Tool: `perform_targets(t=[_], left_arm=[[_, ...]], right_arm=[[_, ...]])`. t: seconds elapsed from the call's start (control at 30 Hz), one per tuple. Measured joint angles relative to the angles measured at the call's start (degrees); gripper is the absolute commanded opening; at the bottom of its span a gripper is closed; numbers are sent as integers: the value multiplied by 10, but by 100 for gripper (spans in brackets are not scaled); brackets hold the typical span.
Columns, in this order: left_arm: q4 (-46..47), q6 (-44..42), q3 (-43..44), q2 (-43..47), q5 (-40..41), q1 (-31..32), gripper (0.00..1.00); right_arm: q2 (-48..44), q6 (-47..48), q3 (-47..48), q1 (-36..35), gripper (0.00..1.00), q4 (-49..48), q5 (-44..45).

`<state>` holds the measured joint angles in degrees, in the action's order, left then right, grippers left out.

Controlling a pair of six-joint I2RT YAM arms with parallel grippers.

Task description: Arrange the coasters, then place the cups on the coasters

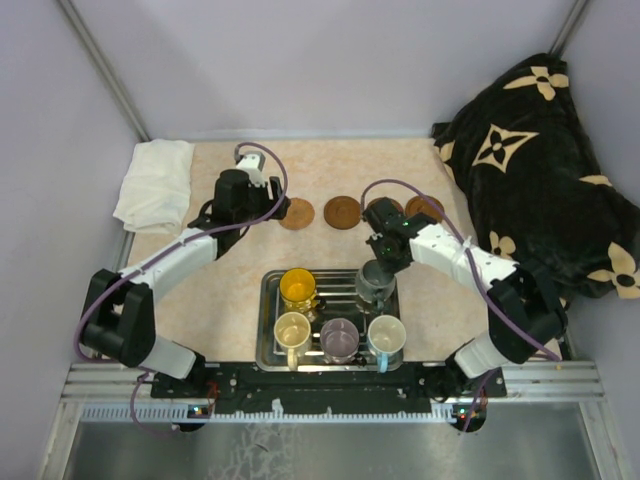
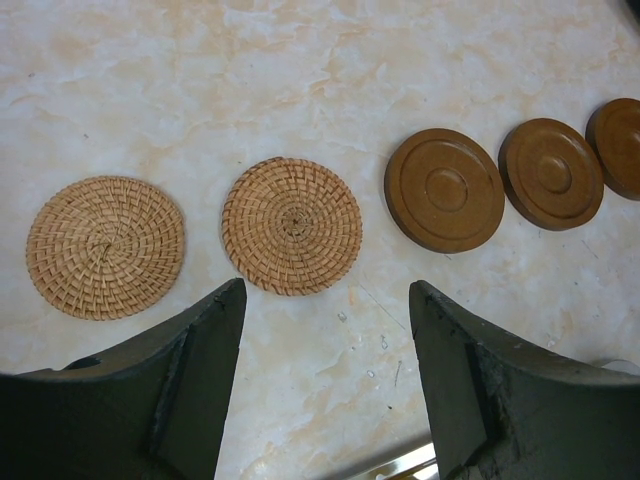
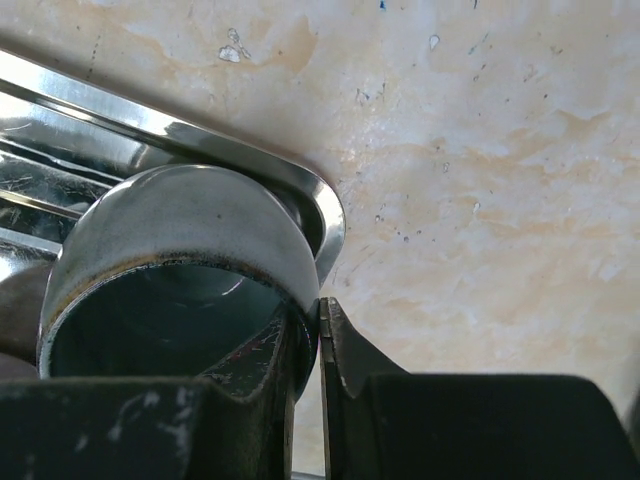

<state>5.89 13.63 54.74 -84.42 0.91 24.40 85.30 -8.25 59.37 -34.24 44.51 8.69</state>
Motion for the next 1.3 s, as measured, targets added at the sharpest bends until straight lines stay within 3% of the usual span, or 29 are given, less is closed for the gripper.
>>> perform_targets(t=[0.4, 0.7, 1.0, 1.3], left_arm=[[7, 0, 0, -7, 6, 0, 73], [10, 0, 0, -7, 17, 0, 73], [15, -1, 0, -7, 29, 0, 73], [14, -4, 1, -15, 48, 0, 73]], right_arm=[[0, 43, 25, -56, 0, -59, 57], [12, 114, 44, -45, 0, -132, 176], [46, 198, 81, 111, 0, -220, 201], [147, 285, 224, 215, 0, -247, 162]])
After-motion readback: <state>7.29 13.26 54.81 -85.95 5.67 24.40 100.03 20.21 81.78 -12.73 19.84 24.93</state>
